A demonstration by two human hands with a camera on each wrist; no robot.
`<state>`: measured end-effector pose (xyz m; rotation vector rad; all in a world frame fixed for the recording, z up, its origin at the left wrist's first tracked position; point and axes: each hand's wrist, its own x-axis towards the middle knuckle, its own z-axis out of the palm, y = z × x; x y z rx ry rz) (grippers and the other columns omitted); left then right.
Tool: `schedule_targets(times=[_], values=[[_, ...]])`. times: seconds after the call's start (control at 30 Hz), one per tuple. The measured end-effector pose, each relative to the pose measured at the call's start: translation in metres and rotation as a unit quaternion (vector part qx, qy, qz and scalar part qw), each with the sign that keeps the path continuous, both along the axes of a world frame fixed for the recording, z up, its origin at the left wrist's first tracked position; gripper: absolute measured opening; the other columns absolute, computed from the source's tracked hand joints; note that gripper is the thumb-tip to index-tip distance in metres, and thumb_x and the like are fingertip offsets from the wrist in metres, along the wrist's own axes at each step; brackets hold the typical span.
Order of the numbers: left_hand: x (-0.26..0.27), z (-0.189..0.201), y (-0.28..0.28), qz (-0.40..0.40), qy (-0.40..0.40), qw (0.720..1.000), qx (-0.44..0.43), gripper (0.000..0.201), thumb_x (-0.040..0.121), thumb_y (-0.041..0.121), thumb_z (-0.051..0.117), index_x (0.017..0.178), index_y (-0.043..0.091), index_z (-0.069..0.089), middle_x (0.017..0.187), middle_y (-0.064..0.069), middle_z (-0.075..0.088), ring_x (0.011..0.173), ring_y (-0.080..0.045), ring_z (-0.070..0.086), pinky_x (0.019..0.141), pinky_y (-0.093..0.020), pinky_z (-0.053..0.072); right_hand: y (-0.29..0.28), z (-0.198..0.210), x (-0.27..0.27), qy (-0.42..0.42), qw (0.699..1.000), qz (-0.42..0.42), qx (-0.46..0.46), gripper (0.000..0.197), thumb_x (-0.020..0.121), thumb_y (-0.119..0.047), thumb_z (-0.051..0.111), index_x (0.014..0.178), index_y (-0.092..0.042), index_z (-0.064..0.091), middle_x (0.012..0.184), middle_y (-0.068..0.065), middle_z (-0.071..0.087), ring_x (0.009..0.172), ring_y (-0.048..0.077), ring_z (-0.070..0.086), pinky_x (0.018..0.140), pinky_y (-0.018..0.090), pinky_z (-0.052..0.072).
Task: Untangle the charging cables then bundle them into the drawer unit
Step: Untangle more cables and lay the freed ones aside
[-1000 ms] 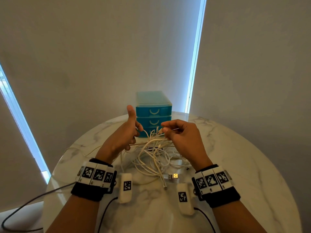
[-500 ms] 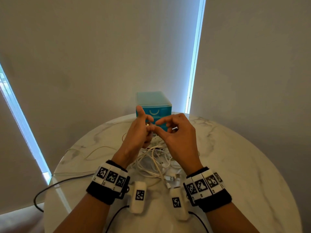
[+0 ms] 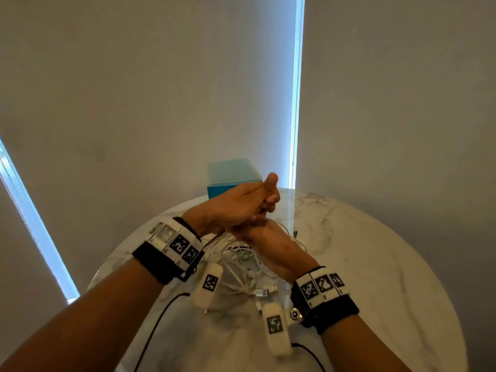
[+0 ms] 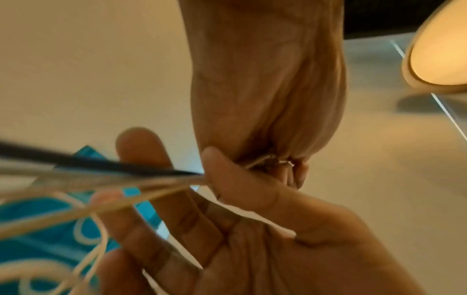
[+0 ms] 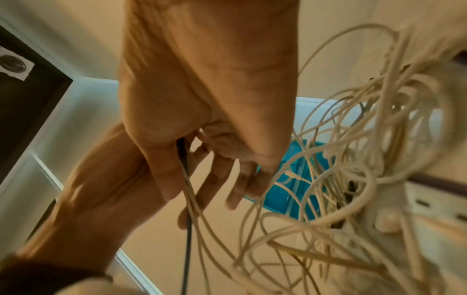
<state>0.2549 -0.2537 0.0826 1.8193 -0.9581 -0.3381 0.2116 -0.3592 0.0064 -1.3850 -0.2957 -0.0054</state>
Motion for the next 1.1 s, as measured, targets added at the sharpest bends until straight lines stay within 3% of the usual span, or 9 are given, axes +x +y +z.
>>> schedule_targets(times=[0.07, 0.17, 0.27, 0.33, 0.47, 0.57, 0.73, 0.97, 1.1], values=[[0.004, 0.006, -0.001, -0.02, -0.019, 0.998, 0.057, 0.062, 0.099, 0.076, 0.031, 0.081, 0.019, 0.047, 0.068, 0.009, 0.043, 0.057, -0.012, 0.034, 0.056, -0.022, 0.036, 0.004, 0.0, 0.0, 0.009, 0.999, 0.022, 0.025, 0.039, 0.106, 0.0, 0.052, 0.091, -0.017, 0.084, 0.101, 0.007, 0.081, 0.104, 0.022, 0.074, 0.104, 0.039, 0.053], [0.007, 0.015, -0.002, -0.008, -0.059, 0.994, 0.09, 0.065, 0.098, 0.075, 0.029, 0.086, 0.018, 0.055, 0.07, 0.008, 0.047, 0.066, -0.014, 0.044, 0.065, -0.023, 0.044, 0.006, -0.002, 0.004, 0.038, 0.991, 0.044, 0.119, 0.013, 0.097, -0.002, 0.052, 0.095, 0.0, 0.065, 0.088, 0.017, 0.065, 0.093, 0.036, 0.065, 0.095, 0.042, 0.055], [0.01, 0.014, 0.003, 0.039, -0.117, 0.988, 0.093, 0.059, 0.108, 0.061, 0.03, 0.114, 0.017, 0.067, 0.088, 0.007, 0.063, 0.081, -0.012, 0.059, 0.082, -0.026, 0.054, 0.005, -0.007, 0.003, 0.065, 0.964, 0.058, 0.251, 0.008, 0.082, -0.015, 0.059, 0.08, -0.009, 0.054, 0.069, 0.009, 0.039, 0.07, 0.029, 0.041, 0.077, 0.043, 0.049], [0.01, 0.008, 0.01, 0.068, -0.098, 0.989, 0.089, 0.063, 0.103, 0.071, 0.039, 0.141, 0.024, 0.056, 0.115, 0.004, 0.072, 0.103, -0.012, 0.072, 0.098, -0.032, 0.059, 0.004, -0.005, 0.002, 0.078, 0.943, 0.036, 0.322, 0.026, 0.091, -0.028, 0.063, 0.073, -0.012, 0.052, 0.067, 0.004, 0.027, 0.066, 0.024, 0.023, 0.067, 0.041, 0.042], [0.003, -0.004, 0.03, 0.025, 0.002, 0.986, 0.163, 0.057, 0.108, 0.05, 0.056, 0.157, 0.027, 0.038, 0.131, 0.002, 0.072, 0.11, -0.018, 0.077, 0.088, -0.029, 0.062, -0.012, 0.001, 0.0, 0.06, 0.926, -0.041, 0.371, 0.044, 0.09, -0.033, 0.074, 0.063, -0.015, 0.044, 0.064, 0.005, 0.025, 0.058, 0.019, 0.024, 0.062, 0.034, 0.043], [0.005, -0.01, 0.045, -0.049, 0.032, 0.977, 0.207, 0.045, 0.104, 0.045, 0.067, 0.14, 0.018, 0.062, 0.118, 0.0, 0.077, 0.099, -0.021, 0.077, 0.09, -0.032, 0.06, -0.025, 0.006, 0.001, 0.067, 0.917, -0.043, 0.392, 0.062, 0.102, -0.032, 0.065, 0.06, -0.023, 0.02, 0.054, 0.0, 0.014, 0.056, 0.017, 0.01, 0.053, 0.03, 0.029], [0.02, -0.012, 0.056, -0.04, -0.003, 0.969, 0.244, 0.042, 0.105, 0.049, 0.066, 0.107, 0.009, 0.078, 0.08, -0.006, 0.07, 0.072, -0.016, 0.063, 0.077, -0.032, 0.053, -0.042, 0.013, 0.005, 0.059, 0.925, -0.046, 0.373, 0.065, 0.111, -0.046, 0.051, 0.057, -0.024, 0.022, 0.049, -0.003, 0.015, 0.045, 0.013, 0.011, 0.045, 0.031, 0.017], [0.047, 0.006, 0.105, -0.017, -0.07, 0.969, 0.236, 0.036, 0.11, 0.044, 0.057, 0.084, 0.029, 0.078, 0.08, 0.0, 0.072, 0.079, -0.016, 0.063, 0.087, -0.034, 0.053, -0.072, 0.036, -0.005, -0.013, 0.916, -0.068, 0.396, 0.067, 0.111, -0.056, 0.043, 0.054, -0.024, 0.026, 0.047, -0.006, 0.019, 0.039, 0.009, 0.017, 0.045, 0.029, 0.016], [0.065, 0.002, 0.136, 0.06, -0.152, 0.957, 0.24, 0.033, 0.102, 0.06, 0.062, 0.097, 0.031, 0.077, 0.093, 0.008, 0.078, 0.091, -0.01, 0.071, 0.097, -0.036, 0.055, -0.07, 0.048, -0.001, -0.042, 0.93, -0.089, 0.353, 0.065, 0.111, -0.057, 0.041, 0.058, -0.022, 0.027, 0.049, -0.005, 0.02, 0.042, 0.01, 0.017, 0.046, 0.03, 0.018]])
